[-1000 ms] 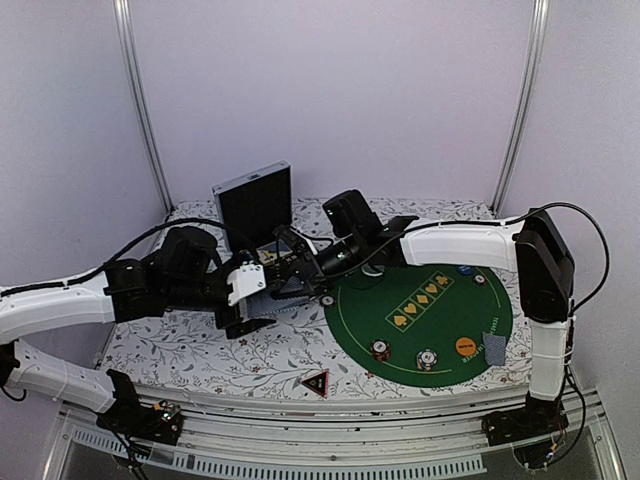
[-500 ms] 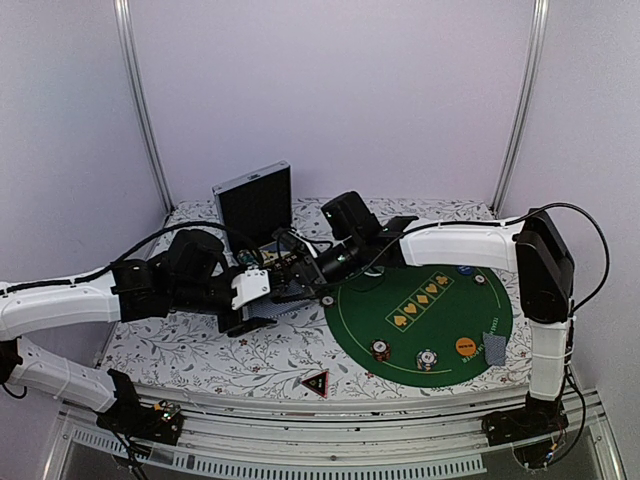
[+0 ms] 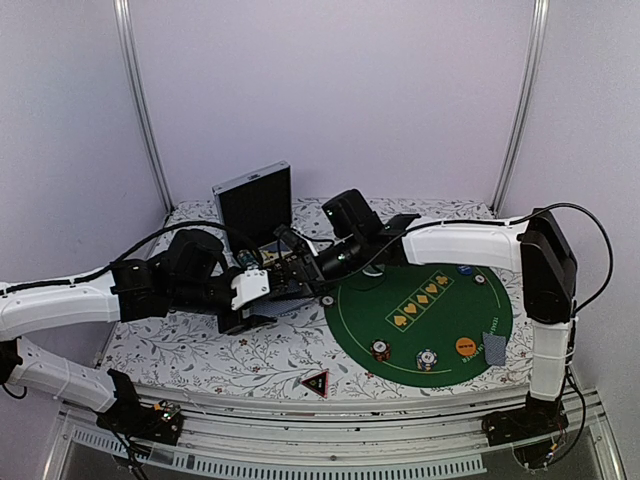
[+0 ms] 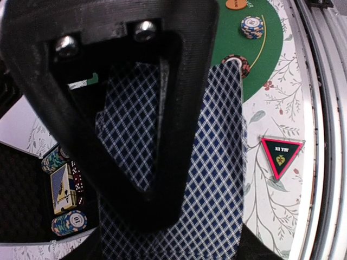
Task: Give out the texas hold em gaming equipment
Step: Pass from the right arm to the left, then pick up the poker card from the face-down deck piles.
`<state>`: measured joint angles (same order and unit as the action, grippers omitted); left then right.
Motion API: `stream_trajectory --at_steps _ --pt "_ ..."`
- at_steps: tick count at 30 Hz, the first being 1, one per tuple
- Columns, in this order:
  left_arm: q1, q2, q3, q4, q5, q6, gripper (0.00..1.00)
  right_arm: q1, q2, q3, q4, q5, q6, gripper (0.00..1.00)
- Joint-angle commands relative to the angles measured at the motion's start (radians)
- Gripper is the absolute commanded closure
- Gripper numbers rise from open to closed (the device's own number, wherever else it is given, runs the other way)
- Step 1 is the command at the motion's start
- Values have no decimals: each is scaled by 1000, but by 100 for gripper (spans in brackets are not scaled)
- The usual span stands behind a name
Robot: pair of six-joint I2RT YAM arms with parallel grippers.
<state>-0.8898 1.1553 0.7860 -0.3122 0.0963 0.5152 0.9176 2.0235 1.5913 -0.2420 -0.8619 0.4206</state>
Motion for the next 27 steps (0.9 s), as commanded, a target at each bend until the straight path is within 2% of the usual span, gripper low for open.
stream_trajectory --at_steps 1,5,13,15,19,22,27 --pt "8 -22 13 12 23 -4 41 -7 -69 14 -19 50 -18 45" --pt "9 -21 12 8 21 -3 41 -16 -106 13 -53 84 -36 36" --pt "8 -20 10 7 14 -3 41 -37 -211 -48 -161 189 -59 35" --pt "8 -20 10 7 15 -2 41 -41 -234 -71 -177 202 -59 40" --pt "9 -19 10 7 13 -3 41 -43 -249 -88 -184 184 -56 55" --pt "9 -17 10 7 13 -4 41 -43 -235 -87 -186 164 -54 58" --pt "8 -16 10 6 11 -2 41 -42 -214 -84 -188 145 -55 68"
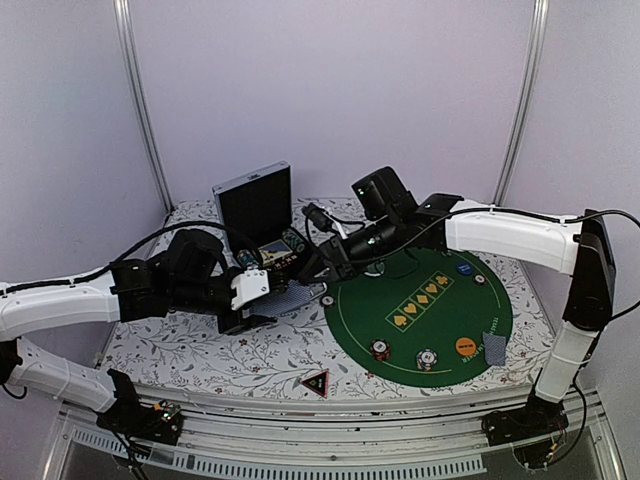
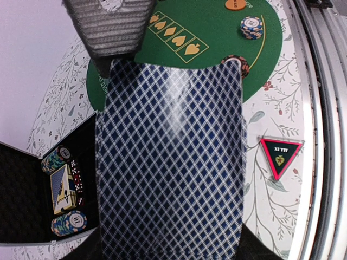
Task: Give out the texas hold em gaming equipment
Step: Pick up the poker card from the face-down deck piles.
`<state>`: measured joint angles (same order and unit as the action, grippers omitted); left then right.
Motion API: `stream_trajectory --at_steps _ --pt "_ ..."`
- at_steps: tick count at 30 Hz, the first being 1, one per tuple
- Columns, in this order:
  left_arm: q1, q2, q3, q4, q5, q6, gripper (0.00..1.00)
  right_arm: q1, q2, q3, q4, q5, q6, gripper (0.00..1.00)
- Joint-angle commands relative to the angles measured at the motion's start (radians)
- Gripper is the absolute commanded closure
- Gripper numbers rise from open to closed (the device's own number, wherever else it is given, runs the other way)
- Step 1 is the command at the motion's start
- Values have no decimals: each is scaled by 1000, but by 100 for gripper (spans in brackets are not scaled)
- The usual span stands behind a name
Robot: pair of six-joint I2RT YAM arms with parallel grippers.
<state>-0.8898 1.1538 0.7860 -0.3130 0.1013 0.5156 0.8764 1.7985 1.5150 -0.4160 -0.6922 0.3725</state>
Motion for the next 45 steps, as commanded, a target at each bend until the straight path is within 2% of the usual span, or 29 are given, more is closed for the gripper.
stream_trajectory --at_steps 1,4,9,11,14,16,33,41,45 --pt "8 -14 10 7 7 -3 41 -1 15 -7 -15 -28 -6 72" --pt "8 -11 10 5 8 -3 41 -1 17 -6 -16 -45 -9 80" --pt "8 -11 12 6 6 -3 41 -2 38 -1 -18 -55 -4 77" --pt "8 -11 12 6 7 -3 41 0 48 3 -18 -61 -1 79" --pt "8 -11 10 6 7 -2 41 1 59 13 -19 -69 -3 92" --pt "8 -11 10 6 7 -3 41 0 63 20 -22 -72 -1 97" --pt "9 -11 9 3 3 -2 41 -33 -52 38 -134 -6 -62 98" --pt "8 -11 9 3 1 -3 41 -112 -158 10 -134 -19 -69 98" --pt "8 -12 8 2 0 -2 41 -218 -247 -40 -125 -17 -53 98"
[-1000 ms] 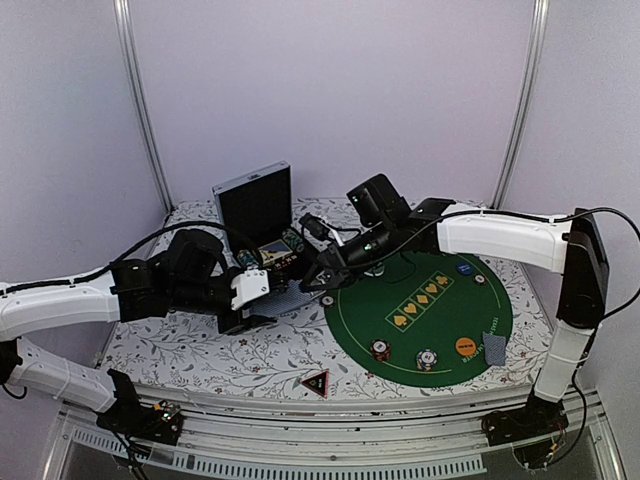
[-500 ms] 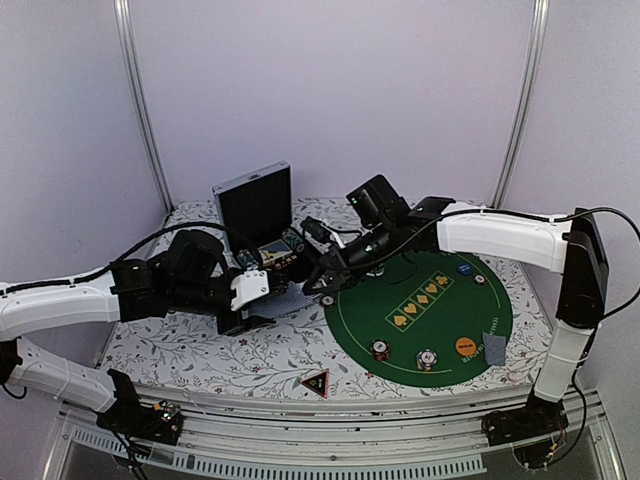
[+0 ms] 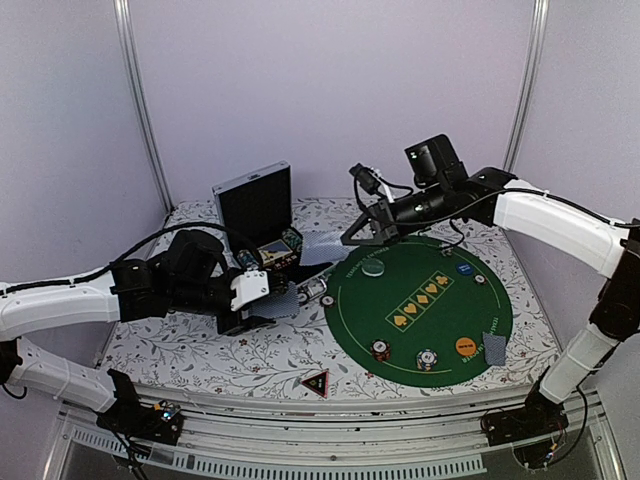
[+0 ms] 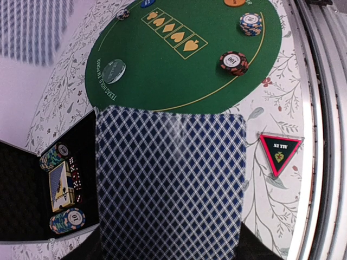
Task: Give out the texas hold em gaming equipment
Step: Pick up the poker card from the face-down deck piles, then distribute the poker card in the small blind area.
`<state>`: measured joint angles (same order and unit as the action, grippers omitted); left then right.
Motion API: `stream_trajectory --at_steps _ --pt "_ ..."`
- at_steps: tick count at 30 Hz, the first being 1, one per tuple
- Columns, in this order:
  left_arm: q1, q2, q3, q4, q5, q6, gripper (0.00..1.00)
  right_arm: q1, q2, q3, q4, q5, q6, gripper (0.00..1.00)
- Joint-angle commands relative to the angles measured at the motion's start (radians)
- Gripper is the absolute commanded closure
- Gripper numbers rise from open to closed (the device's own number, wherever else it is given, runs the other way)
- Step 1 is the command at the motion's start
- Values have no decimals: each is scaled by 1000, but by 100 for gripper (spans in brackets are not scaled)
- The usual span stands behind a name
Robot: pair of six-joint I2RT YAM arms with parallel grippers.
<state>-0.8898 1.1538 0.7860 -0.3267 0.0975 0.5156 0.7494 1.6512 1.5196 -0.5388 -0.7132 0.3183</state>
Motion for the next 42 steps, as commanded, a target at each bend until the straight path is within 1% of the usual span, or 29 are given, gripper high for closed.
stream_trajectory --at_steps 1,7,9,13,15,18,21,24,27,32,34,39,42 --pt "8 -12 9 15 4 -3 41 -123 -126 -65 8 12 11 98" --pt "9 -13 9 15 6 -3 41 -365 -289 -248 126 89 121 98" --pt "8 -14 9 15 6 -2 41 -453 -325 -327 155 147 155 98" --pt "9 -21 9 15 8 -3 41 -604 -346 -459 196 280 157 98" --pt "9 -21 8 15 6 -3 41 -663 -342 -512 245 303 155 98" --pt "8 -19 9 15 5 -3 41 -730 -316 -572 347 290 178 98" --pt "8 -19 9 15 7 -3 41 -741 -234 -560 399 265 171 98" --pt "9 -16 7 15 7 -2 41 -741 -106 -512 425 191 167 98" --pt "8 -13 6 15 4 -2 41 -736 -13 -469 470 171 190 98" --pt "8 -5 3 15 -2 1 41 -688 139 -363 519 170 226 98" --pt "10 -1 2 15 -4 1 40 -670 198 -322 529 196 235 98" --pt "10 5 1 14 -4 1 40 -666 330 -244 575 248 307 98" --pt "9 9 4 13 -7 1 40 -661 397 -203 587 241 334 98"
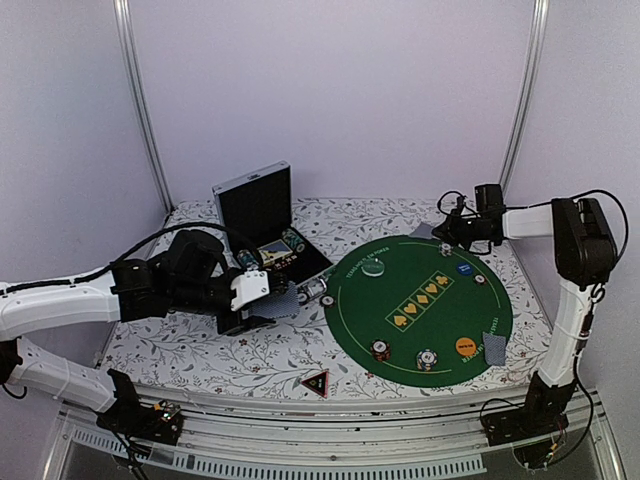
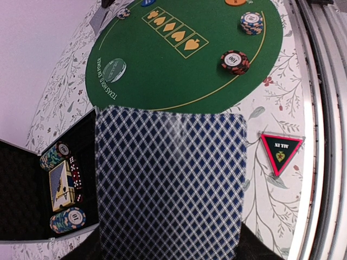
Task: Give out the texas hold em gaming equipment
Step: Distribute the poker card in the small blind area.
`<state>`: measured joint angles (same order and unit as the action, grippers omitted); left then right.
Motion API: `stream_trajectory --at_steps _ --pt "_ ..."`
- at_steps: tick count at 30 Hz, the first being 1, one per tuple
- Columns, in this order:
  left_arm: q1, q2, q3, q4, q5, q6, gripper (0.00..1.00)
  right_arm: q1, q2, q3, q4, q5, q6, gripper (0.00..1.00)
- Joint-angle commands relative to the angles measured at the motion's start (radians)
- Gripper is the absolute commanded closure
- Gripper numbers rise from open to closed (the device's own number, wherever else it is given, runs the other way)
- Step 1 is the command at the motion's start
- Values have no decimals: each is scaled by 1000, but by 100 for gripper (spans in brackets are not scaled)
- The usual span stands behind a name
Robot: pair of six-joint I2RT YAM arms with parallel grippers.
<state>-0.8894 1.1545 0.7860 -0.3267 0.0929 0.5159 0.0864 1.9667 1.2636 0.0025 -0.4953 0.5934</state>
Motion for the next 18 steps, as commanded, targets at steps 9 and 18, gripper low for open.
stream_trajectory --at_steps 9,18 --pt "9 7 1 14 -1 1 40 13 103 64 11 50 57 83" --pt "9 5 2 12 -1 0 40 46 -61 28 -115 205 -50 64"
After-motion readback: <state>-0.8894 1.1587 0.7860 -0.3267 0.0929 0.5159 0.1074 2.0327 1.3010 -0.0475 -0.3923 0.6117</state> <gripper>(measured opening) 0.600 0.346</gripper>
